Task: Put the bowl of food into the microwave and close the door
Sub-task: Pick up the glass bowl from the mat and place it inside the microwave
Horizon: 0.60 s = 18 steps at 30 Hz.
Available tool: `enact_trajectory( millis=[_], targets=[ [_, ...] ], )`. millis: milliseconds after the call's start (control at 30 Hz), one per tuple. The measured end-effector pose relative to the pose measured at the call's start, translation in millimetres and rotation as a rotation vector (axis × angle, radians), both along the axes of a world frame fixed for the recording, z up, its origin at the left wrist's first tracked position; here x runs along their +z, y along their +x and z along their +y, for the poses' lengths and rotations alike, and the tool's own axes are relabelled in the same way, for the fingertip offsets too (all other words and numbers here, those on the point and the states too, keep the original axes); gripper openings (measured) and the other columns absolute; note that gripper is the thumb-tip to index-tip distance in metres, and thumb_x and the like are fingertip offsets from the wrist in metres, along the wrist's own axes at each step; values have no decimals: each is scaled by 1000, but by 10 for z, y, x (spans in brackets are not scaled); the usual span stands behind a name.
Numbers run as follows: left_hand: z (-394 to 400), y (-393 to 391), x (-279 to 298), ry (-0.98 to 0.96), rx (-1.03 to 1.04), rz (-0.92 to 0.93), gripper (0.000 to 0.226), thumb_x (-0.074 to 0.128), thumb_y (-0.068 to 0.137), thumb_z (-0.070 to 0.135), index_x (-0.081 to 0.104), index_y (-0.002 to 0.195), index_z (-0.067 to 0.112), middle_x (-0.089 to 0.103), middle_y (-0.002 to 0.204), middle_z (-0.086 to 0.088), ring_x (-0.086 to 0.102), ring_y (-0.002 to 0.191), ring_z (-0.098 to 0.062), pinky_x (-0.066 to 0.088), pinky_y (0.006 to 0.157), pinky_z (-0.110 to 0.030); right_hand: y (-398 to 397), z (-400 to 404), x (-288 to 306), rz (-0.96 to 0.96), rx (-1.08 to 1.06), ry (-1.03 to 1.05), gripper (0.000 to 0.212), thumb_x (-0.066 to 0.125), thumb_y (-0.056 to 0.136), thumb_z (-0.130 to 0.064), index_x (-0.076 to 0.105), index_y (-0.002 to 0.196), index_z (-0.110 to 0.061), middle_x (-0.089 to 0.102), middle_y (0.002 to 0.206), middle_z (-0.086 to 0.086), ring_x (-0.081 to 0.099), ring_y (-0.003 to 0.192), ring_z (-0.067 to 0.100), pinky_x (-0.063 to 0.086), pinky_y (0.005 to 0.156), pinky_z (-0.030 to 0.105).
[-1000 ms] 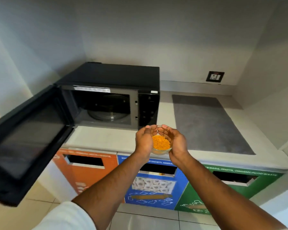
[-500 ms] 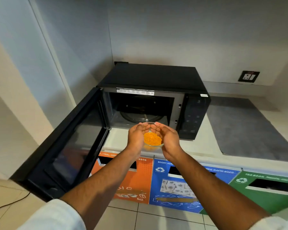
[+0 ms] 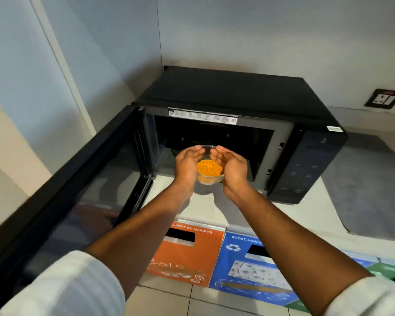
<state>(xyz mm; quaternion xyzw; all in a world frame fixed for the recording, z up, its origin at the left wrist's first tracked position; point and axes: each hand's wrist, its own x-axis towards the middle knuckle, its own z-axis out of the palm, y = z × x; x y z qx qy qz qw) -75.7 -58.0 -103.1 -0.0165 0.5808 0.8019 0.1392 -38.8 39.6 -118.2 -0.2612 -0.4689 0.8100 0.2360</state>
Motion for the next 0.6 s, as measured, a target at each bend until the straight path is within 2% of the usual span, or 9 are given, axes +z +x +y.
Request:
enact_trajectory(
  millis=[100, 233, 333, 400, 433, 533, 600],
  targets=[
    [240, -333, -144, 22, 20, 31, 34, 36, 100, 2, 64, 115, -9, 68, 108, -22, 65, 103, -27, 51, 105, -40, -323, 174, -109, 28, -31, 23, 25, 45, 100, 1, 67, 110, 8, 73, 99, 22, 70, 93, 28, 56, 99, 41],
    [559, -742, -248, -7, 68, 44, 31, 38, 96, 4, 68, 102, -1, 71, 106, -22, 68, 98, -31, 53, 99, -45, -709, 422, -182, 7, -87, 76, 26, 49, 91, 2, 68, 107, 8, 72, 103, 25, 69, 83, 30, 58, 77, 42],
    [758, -1069, -296, -59, 68, 14, 39, 38, 94, 8, 66, 118, -4, 70, 119, -22, 68, 110, -36, 54, 100, -48, -1003, 608, -212, 33, -101, 44, 28, 46, 92, 4, 68, 109, 6, 71, 110, 23, 69, 89, 32, 60, 82, 45],
    [867, -1251, -319, -53, 43, 1, 38, 42, 96, 10, 67, 123, -1, 70, 122, -21, 68, 111, -37, 56, 97, -44, -1195, 725, -253, 74, -60, 49, 19, 52, 94, 1, 69, 98, -4, 70, 101, 18, 66, 78, 25, 58, 73, 37],
    [907, -1318, -327, -50, 29, 13, 36, 45, 98, 12, 69, 122, -1, 71, 120, -20, 70, 107, -36, 58, 90, -40, -1276, 769, -267, 81, -40, 53, 17, 53, 95, -1, 69, 92, -8, 71, 93, 14, 65, 72, 21, 57, 68, 33],
    [1004, -1502, -404, -81, -14, 67, 26, 50, 99, 16, 70, 113, 6, 72, 99, -12, 67, 77, -25, 52, 58, -24, -1523, 889, -355, 64, -13, 51, 29, 47, 100, -5, 66, 80, -11, 70, 58, -1, 66, 50, 11, 55, 52, 24],
    [1038, -1598, -445, -72, -20, 73, 24, 47, 100, 14, 70, 107, 10, 68, 90, -7, 62, 74, -22, 48, 55, -24, -1627, 950, -390, 63, -12, 46, 32, 43, 102, -5, 64, 78, -10, 67, 48, -5, 63, 41, 6, 53, 45, 19]
  ],
)
